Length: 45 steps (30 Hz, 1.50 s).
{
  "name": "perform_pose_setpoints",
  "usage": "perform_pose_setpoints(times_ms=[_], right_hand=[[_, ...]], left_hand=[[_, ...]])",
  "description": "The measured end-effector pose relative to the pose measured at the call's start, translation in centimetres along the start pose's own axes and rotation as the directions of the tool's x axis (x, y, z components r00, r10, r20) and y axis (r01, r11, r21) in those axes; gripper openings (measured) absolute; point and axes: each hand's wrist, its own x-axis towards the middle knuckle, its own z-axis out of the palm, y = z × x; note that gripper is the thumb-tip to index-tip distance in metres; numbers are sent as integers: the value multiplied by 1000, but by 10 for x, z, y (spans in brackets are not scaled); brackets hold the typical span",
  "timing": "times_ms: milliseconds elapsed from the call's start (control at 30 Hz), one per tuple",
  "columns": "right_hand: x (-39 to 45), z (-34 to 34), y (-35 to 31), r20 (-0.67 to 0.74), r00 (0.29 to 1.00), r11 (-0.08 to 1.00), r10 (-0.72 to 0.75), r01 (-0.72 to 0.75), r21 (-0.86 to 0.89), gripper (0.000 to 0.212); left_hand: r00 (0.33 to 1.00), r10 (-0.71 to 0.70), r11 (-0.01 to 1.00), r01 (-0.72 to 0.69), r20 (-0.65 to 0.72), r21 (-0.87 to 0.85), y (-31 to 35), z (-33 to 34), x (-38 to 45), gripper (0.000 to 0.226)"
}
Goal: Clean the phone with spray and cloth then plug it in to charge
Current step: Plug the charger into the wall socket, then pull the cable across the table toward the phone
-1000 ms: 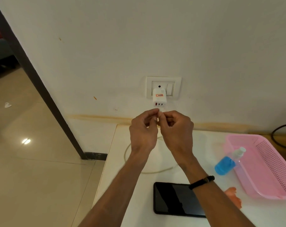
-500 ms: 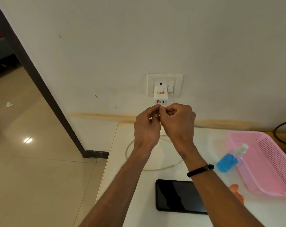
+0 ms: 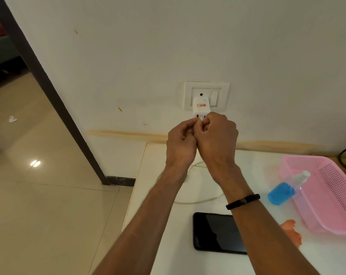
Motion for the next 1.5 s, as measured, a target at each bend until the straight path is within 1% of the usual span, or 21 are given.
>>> perform_pose_setpoints(times_ms=[100, 233, 333, 367, 433, 500, 533, 567, 600, 633, 667, 767, 900, 967, 1000, 1033, 1133, 1167, 1267, 1433, 1500], right_hand=[[3, -1, 1, -12, 1000, 1000, -1, 1, 3, 28], [14, -2, 3, -7, 996, 988, 92, -91, 121, 24], [13, 0, 4, -11, 996, 990, 93, -92, 106, 21], [12, 0, 4, -11, 996, 991, 89, -88, 99, 21], [11, -1, 6, 0, 997, 993, 80, -79, 87, 23], [13, -4, 11, 40, 997, 991, 72, -76, 109, 27], [13, -7, 14, 74, 994, 985, 81, -91, 148, 30], [12, -11, 18, 111, 988, 971, 103, -124, 205, 33], [11, -15, 21, 145, 981, 949, 133, -168, 266, 37], [8, -19, 25, 162, 974, 925, 160, -205, 319, 41], [6, -23, 29, 164, 970, 910, 178, -226, 348, 42], [-7, -37, 44, 176, 968, 924, 181, -228, 306, 33], [-42, -54, 71, 344, 923, 954, 171, -242, 176, 22], [-66, -62, 79, 426, 888, 964, 173, -241, 109, 22], [-78, -66, 81, 467, 867, 969, 173, -235, 78, 24], [-90, -71, 83, 504, 846, 973, 171, -224, 47, 26], [-115, -83, 83, 578, 804, 985, 143, -171, -6, 31], [-121, -87, 82, 588, 797, 987, 135, -161, -8, 32], [-129, -94, 81, 605, 789, 992, 110, -128, -14, 36], [-133, -107, 91, 618, 777, 993, 117, -95, -68, 40], [-133, -112, 98, 622, 770, 990, 138, -98, -98, 41]], left_hand=[[1000, -6, 1000, 7, 15, -2, 1, -1, 1, 39], [1000, 6, 1000, -6, 29, 7, 0, 0, 5, 43], [1000, 6, 1000, -7, 22, 27, -2, -3, 8, 43], [1000, 0, 998, 0, 2, 66, -5, -5, 9, 40], [998, -42, 972, 53, -50, 227, -14, -11, 9, 29], [993, -104, 883, 119, -57, 455, -27, -17, 10, 18], [990, -134, 787, 127, -34, 604, -36, -19, 10, 20], [986, -165, 663, 114, -4, 740, -45, -21, 10, 27], [981, -194, 547, 90, 21, 832, -55, -21, 9, 35], [976, -216, 466, 67, 39, 882, -64, -21, 8, 42], [971, -231, 415, 49, 54, 909, -72, -20, 7, 45], [978, -195, 319, -8, 74, 948, -87, -19, 7, 32], [992, -94, 273, -54, 82, 961, -90, -27, 4, 19], [994, -73, 276, -62, 86, 959, -87, -36, -1, 15], [995, -69, 302, -53, 77, 952, -83, -40, -4, 15], [995, -75, 358, -31, 62, 933, -78, -45, -7, 16], [992, -121, 595, 47, 32, 803, -52, -54, -24, 18], [991, -125, 640, 49, 41, 767, -42, -55, -32, 17], [991, -113, 666, 18, 77, 746, -19, -59, -65, 17], [996, -84, 709, 56, 5, 703, -5, -90, -129, 21], [997, -71, 731, 66, -20, 679, -4, -105, -147, 27]])
